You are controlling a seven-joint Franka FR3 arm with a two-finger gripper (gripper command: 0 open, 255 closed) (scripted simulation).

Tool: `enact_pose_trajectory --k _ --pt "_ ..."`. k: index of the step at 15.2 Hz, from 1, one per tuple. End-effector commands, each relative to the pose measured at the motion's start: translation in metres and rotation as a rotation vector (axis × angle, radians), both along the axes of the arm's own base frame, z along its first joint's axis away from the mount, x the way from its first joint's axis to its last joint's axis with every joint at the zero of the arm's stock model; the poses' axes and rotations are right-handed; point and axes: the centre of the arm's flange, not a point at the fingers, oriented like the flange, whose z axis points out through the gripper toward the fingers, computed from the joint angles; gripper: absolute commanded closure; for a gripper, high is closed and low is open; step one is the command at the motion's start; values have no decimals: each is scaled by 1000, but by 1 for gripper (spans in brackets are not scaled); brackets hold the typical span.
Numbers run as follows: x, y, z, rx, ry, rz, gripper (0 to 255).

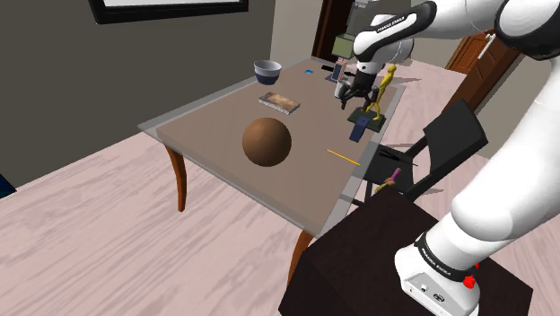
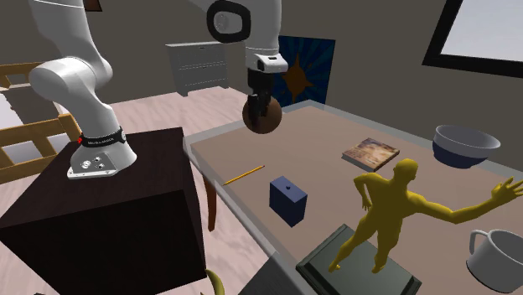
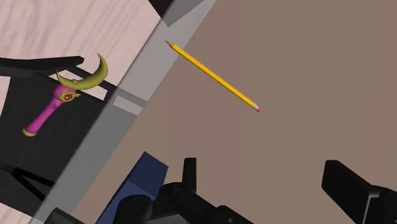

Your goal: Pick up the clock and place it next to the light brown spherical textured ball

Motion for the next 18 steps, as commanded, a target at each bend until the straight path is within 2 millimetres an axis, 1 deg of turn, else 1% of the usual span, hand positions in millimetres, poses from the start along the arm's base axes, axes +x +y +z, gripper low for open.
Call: enact_pose_trajectory --k 1,5,9,16,17,18 --pt "4 -25 -11 -3 -2 -49 0" --pt "15 -68 -38 -9 -7 -146 0" --pt "21 -113 -65 -14 -11 -243 0" --pt "22 -192 -111 -24 -18 -413 0" --pt "22 -197 -114 -25 -19 -425 0" --pt "22 -197 -119 -25 -19 -425 0"
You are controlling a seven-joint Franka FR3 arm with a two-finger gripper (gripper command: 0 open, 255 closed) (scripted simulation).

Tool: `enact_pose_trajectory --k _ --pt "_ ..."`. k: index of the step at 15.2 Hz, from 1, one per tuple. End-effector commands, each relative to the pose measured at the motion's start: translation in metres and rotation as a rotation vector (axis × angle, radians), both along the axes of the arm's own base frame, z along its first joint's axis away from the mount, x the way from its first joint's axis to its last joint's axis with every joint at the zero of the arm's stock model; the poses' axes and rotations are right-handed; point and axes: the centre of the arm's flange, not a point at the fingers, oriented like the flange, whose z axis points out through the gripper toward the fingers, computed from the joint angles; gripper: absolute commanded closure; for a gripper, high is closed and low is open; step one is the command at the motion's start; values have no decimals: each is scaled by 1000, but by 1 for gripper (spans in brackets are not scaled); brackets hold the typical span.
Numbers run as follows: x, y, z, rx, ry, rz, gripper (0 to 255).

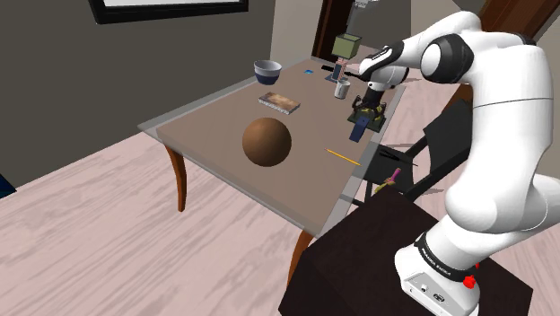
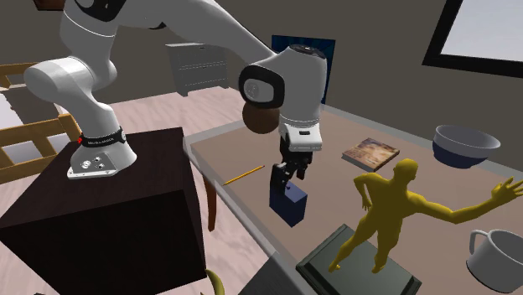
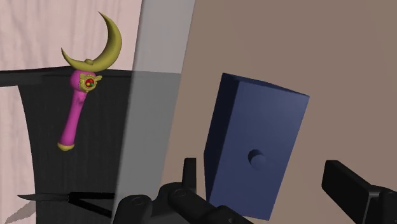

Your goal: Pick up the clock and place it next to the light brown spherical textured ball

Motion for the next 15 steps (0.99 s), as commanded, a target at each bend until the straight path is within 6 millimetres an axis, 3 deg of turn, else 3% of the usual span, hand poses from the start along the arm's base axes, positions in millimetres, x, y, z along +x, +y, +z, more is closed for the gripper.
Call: enact_pose_trajectory --k 1,7,14,15 --pt "-1 -5 -12 0 -1 -9 0" --pt "-1 -5 -41 0 -1 -9 0" --pt "-1 -5 -41 0 -1 -9 0" --pt "-1 -5 -41 0 -1 -9 255"
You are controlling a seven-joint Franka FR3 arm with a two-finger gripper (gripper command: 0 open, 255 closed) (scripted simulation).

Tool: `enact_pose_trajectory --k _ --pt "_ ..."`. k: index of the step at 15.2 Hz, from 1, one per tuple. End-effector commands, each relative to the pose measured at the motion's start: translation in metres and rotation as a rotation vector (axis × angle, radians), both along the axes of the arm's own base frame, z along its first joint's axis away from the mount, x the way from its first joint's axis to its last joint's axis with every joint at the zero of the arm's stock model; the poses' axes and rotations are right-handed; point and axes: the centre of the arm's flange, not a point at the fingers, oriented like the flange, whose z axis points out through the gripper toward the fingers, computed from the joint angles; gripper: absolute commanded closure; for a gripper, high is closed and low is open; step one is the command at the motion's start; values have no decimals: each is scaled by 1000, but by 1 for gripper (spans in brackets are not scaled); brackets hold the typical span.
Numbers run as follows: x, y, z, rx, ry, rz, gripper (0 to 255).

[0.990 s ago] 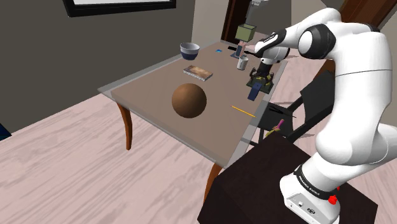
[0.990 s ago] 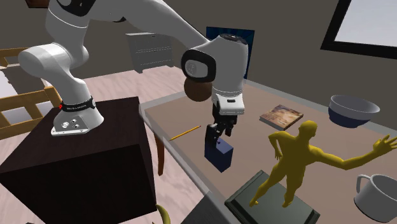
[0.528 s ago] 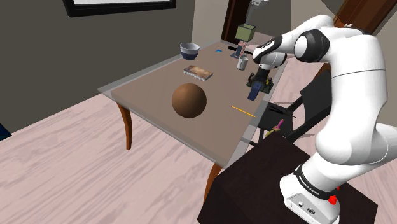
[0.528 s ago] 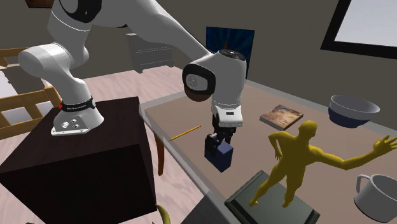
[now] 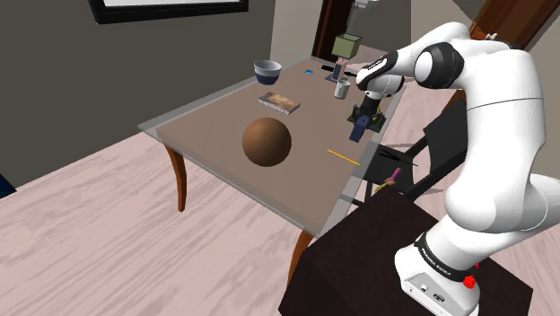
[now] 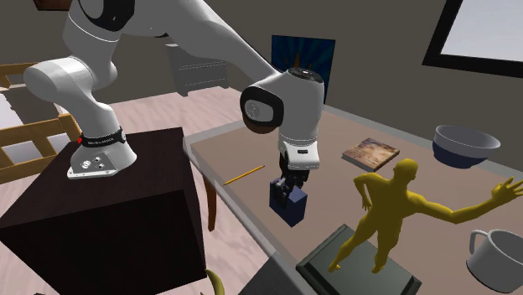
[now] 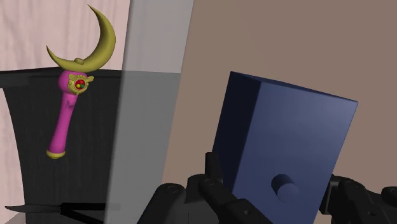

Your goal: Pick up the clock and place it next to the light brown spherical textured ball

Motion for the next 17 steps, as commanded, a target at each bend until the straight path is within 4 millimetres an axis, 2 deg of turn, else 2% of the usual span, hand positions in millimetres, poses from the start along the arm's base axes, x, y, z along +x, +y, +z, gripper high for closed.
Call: enact_pose_trajectory --k 1,9,17 --pt "0 0 0 0 0 0 255" --pt "0 0 0 0 0 0 255" --pt "0 0 42 0 0 0 255"
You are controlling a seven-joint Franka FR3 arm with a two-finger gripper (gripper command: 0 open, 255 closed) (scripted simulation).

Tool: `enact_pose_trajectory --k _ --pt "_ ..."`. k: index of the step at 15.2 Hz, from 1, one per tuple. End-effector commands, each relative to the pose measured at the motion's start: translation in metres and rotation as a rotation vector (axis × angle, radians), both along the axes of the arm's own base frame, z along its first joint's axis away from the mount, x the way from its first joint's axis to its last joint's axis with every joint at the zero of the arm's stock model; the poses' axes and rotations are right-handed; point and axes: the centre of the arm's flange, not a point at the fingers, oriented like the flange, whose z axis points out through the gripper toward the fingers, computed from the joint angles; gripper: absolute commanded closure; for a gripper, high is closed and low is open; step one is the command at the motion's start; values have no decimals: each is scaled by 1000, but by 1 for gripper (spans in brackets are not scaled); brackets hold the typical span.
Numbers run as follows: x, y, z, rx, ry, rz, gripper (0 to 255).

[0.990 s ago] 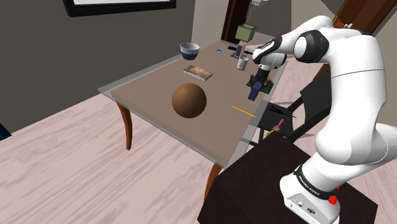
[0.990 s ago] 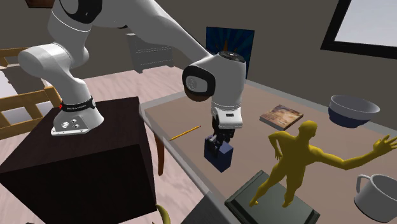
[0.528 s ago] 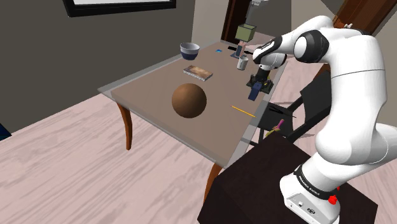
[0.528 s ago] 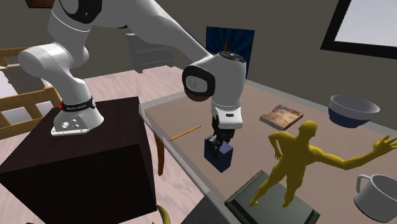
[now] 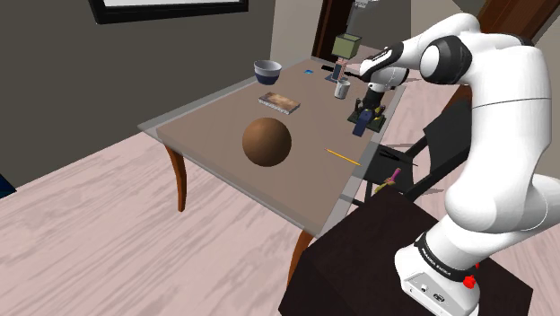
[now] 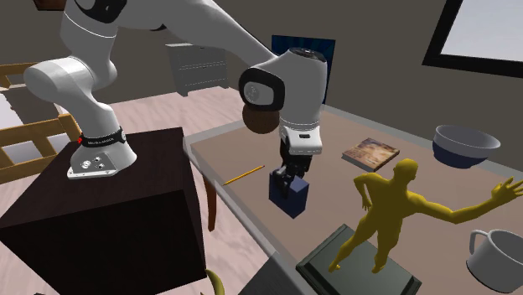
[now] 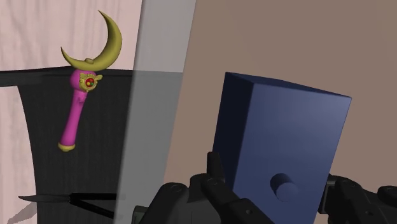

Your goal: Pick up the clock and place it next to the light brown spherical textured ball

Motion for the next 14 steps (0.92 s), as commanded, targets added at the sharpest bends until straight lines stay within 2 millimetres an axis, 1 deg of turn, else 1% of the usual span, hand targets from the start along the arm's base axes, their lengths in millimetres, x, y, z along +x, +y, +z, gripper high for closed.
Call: enact_pose_trajectory --k 1,14 --pt "0 0 11 0 0 0 255" --pt "0 0 79 0 0 0 255"
